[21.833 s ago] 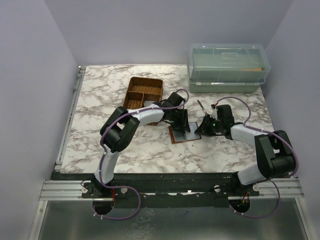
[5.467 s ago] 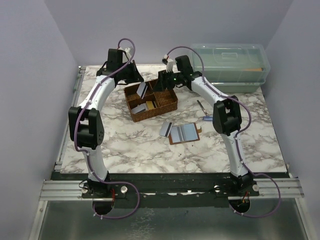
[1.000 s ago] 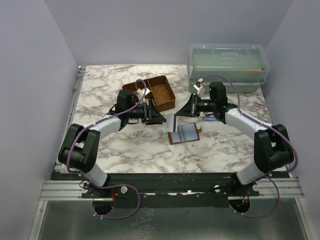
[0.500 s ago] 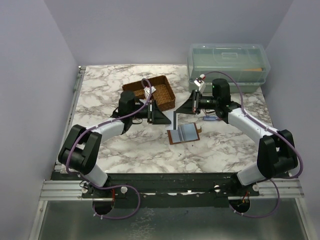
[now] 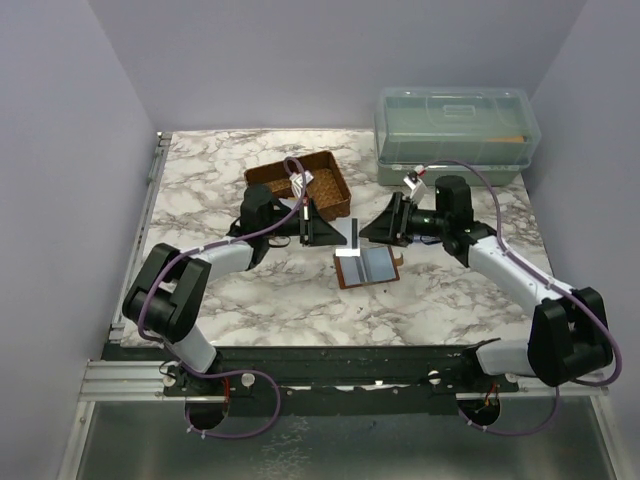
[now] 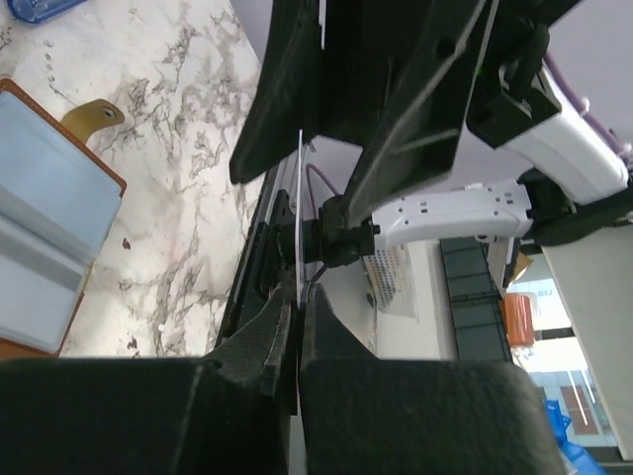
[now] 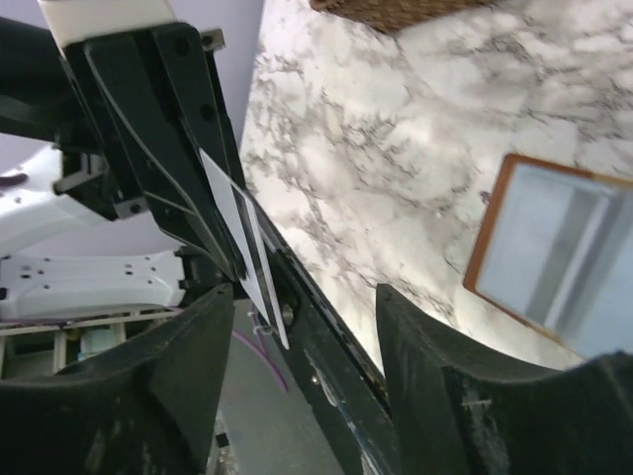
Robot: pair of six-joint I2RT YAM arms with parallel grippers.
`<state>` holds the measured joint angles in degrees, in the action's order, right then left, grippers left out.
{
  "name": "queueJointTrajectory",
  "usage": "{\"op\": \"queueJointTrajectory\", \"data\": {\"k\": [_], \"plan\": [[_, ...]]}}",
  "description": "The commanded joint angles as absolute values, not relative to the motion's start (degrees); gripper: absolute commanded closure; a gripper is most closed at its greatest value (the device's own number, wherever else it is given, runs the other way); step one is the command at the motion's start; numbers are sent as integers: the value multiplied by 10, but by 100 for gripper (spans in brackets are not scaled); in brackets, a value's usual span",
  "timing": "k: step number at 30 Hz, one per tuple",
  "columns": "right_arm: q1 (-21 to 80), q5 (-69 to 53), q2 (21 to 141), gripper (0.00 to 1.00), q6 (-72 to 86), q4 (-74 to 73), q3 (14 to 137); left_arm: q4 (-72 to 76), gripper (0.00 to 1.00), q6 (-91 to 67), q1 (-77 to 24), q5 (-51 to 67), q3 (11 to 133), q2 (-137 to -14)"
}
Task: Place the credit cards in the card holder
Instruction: Pick up the credit card from the storage box.
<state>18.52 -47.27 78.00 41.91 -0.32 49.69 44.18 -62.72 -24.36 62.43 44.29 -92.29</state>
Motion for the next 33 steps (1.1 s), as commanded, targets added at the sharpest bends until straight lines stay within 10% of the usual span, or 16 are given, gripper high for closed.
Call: {"op": "queueJointTrajectory", "data": {"k": [1, 33], "plan": [[182, -424, 724, 34, 420, -19, 451, 469, 100, -632, -278, 554, 470, -943], [4, -553, 517, 28, 600, 159, 246, 475, 100, -674, -383, 462, 567, -1060]]}}
